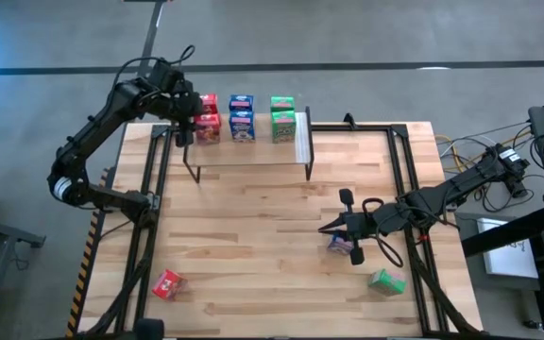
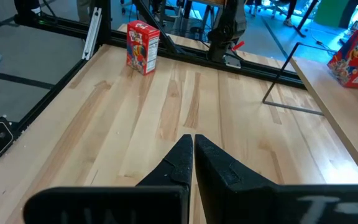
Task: Stack cereal on shelf
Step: Put the right red cereal box on the shelf aligned with the red cereal box
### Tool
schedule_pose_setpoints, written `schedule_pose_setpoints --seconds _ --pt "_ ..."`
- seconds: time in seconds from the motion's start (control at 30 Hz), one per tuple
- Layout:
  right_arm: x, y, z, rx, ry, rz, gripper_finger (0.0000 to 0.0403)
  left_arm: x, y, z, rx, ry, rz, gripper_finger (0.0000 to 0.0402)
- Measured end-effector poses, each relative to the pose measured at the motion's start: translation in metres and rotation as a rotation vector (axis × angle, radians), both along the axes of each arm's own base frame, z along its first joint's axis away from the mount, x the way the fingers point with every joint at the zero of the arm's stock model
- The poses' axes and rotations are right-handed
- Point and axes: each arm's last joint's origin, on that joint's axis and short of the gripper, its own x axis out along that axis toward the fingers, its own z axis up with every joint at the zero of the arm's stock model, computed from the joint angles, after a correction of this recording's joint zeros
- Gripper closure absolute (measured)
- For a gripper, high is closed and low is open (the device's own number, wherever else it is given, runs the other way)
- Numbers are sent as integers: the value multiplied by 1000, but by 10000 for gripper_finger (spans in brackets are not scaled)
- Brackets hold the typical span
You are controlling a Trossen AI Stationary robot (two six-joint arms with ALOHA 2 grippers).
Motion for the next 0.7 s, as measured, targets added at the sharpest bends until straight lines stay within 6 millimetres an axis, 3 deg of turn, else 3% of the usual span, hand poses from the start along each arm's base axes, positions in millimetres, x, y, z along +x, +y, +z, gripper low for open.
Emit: schedule_pose_setpoints --seconds 0.7 --pt "0 0 0 1 -4 0 394 1 2 3 29 -23 8 247"
